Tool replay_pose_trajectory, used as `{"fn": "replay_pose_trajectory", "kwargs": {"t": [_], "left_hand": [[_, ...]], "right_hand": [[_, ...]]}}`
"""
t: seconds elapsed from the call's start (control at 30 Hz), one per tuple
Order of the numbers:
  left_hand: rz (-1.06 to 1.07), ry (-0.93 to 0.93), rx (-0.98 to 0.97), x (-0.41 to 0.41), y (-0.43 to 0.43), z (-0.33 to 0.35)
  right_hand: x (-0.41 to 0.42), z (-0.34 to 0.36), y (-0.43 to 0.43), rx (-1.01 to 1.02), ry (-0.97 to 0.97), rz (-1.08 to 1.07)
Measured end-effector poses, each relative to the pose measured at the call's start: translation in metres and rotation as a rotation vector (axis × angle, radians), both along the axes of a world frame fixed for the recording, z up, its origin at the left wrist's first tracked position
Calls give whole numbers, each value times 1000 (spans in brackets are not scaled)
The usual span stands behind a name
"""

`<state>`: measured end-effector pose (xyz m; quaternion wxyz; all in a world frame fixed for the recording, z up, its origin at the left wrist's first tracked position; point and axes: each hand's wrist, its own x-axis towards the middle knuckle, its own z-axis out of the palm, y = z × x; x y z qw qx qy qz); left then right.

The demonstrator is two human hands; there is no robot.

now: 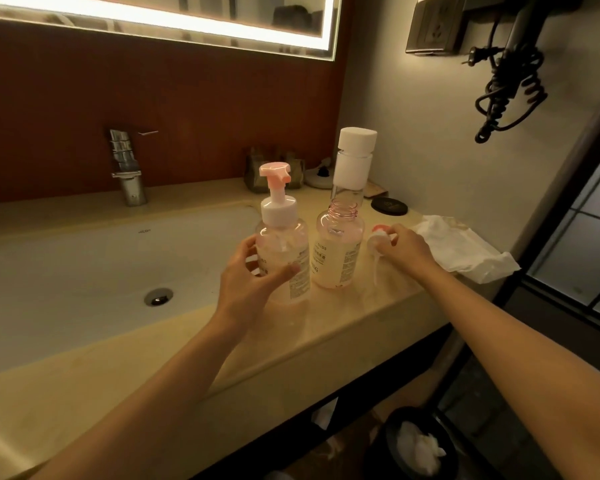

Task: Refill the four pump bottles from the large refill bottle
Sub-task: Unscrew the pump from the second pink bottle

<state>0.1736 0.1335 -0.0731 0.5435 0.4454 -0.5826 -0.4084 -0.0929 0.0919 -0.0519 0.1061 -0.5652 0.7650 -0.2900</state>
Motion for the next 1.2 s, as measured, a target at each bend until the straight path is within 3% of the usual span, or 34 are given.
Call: {"fn": "replay_pose_trajectory", "kwargs": {"t": [0.4, 0.63, 0.9, 1.07, 1.2], "left_hand": [[-41, -80, -137, -18, -2, -17], [-18, -123, -173, -20, -5, -21], [-6, -124, -194, -19, -6, -23], [-14, -114, -203, -17, -4, -21], [-24, -95, -194, -15, -1, -20]], "right_hand": [[-7, -13, 3, 0, 61, -42], [-2, -7, 10, -45, -9, -44], [23, 13, 37, -375, -205, -43], [65, 42, 60, -651, -251, 76], [101, 60, 66, -666, -241, 209]]}}
